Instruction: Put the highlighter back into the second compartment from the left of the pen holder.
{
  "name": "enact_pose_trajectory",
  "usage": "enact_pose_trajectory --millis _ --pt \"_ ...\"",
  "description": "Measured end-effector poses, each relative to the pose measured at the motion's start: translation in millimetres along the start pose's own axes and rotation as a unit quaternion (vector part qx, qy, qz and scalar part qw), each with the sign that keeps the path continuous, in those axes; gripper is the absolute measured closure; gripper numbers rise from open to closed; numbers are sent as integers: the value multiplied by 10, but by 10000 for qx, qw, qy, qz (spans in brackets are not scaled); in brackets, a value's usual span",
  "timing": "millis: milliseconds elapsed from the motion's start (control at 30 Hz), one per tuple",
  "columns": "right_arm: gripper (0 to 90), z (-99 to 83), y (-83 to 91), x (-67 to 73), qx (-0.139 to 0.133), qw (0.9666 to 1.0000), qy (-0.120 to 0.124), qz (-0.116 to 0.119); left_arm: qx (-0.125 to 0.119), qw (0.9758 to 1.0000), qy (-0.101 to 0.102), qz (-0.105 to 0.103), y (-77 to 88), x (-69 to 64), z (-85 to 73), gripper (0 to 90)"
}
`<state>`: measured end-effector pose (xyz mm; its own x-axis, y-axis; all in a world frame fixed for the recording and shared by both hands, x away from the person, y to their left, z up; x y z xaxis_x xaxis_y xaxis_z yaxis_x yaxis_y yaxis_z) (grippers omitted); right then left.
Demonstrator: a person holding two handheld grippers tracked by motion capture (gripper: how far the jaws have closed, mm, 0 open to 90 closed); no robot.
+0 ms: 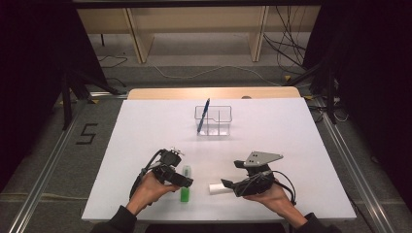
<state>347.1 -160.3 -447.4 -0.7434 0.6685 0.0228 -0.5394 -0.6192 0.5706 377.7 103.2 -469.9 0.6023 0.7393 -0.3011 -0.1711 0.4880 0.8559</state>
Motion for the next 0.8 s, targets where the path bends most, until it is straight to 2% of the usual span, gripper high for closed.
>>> enact_pose_trajectory --millis 167,667,800 --pt "213 -2 8 11 9 10000 4 -14 151 9999 -40 3 -34 -20 -25 166" --pt "214 3 3 34 42 10000 28 -38 241 9996 -114 -45 -113 -61 -62 283" --pt "214 4 1 35 23 10000 50 -36 250 9995 -153 -75 -133 -70 -61 288"
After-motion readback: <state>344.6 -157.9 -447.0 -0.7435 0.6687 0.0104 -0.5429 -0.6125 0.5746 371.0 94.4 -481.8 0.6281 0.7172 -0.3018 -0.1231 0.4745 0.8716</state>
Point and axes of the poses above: each handheld gripper's, and its own axes: y roughly backward along the jaws, z roughly out of its top, x roughly to its left, the point moved 2 cm from there along -y, roughly forward along the jaws, and after that the axes turned 9 degrees about -z, right-handed, at the moved point
